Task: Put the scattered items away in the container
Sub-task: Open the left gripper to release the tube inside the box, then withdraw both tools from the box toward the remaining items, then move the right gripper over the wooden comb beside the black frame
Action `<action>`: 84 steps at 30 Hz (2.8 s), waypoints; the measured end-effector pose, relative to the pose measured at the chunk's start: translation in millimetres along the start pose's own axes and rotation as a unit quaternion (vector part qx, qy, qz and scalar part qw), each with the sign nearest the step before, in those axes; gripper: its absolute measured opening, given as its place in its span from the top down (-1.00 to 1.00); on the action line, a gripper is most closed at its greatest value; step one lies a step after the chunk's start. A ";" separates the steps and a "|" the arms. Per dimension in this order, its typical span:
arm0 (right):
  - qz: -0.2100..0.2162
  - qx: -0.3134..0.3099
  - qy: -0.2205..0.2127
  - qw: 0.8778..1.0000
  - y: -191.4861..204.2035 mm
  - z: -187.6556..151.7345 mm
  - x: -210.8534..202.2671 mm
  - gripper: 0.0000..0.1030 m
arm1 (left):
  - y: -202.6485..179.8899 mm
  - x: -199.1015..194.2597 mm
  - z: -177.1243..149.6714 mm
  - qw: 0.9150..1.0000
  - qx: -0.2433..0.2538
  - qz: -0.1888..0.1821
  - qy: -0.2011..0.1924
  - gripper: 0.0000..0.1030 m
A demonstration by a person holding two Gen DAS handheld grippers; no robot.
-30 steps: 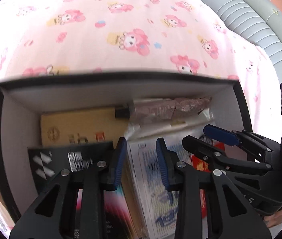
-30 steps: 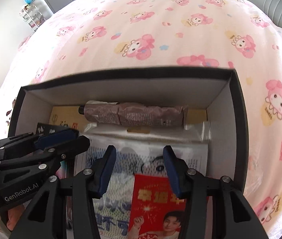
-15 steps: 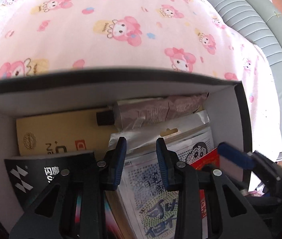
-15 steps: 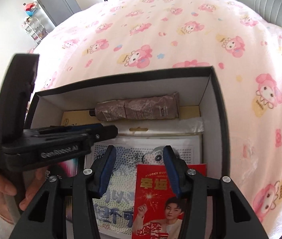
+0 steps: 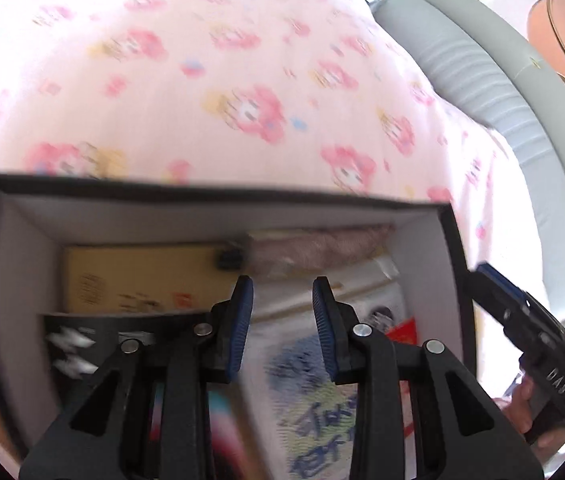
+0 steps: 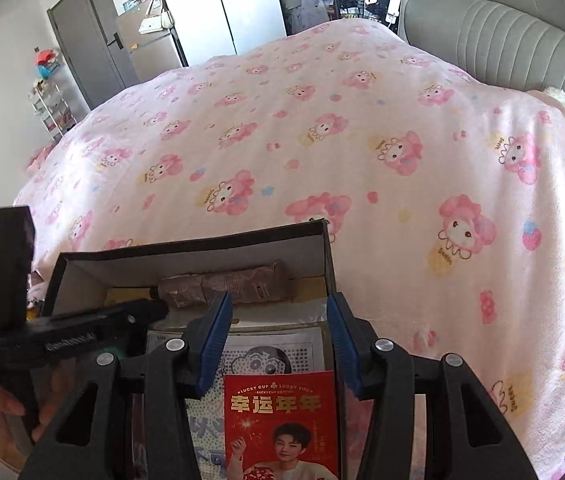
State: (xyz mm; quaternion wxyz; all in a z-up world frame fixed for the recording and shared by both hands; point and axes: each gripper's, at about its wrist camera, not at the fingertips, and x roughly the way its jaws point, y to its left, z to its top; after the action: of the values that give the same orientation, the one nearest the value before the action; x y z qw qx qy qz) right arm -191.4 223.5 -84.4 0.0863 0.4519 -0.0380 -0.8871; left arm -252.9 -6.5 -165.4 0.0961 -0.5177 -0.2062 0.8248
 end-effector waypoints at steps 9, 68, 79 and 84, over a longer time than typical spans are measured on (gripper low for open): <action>-0.045 0.005 -0.010 0.999 -4.8 0.9 6.2 0.12 | 16.4 22.2 15.1 0.998 -0.050 -0.028 0.032 0.40; 0.149 -0.079 -0.026 0.985 179.6 -105.7 -134.1 -0.20 | 46.5 -249.8 -170.1 0.983 0.001 0.116 -0.142 -0.09; 0.240 -0.165 0.091 0.952 305.5 -105.0 -44.1 0.29 | 219.0 -266.4 -183.3 0.968 -0.161 0.149 -0.126 0.40; 0.192 -0.161 0.159 0.955 332.5 -108.8 16.8 0.29 | 249.9 -235.4 -160.8 0.978 -0.176 0.082 -0.075 0.43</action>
State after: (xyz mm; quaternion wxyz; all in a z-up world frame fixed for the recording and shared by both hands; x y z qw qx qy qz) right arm -73.6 -105.0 -113.5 0.3317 0.5515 0.0336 -0.7647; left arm 9.4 -279.4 -144.6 -0.0802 -0.4784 -0.3115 0.8171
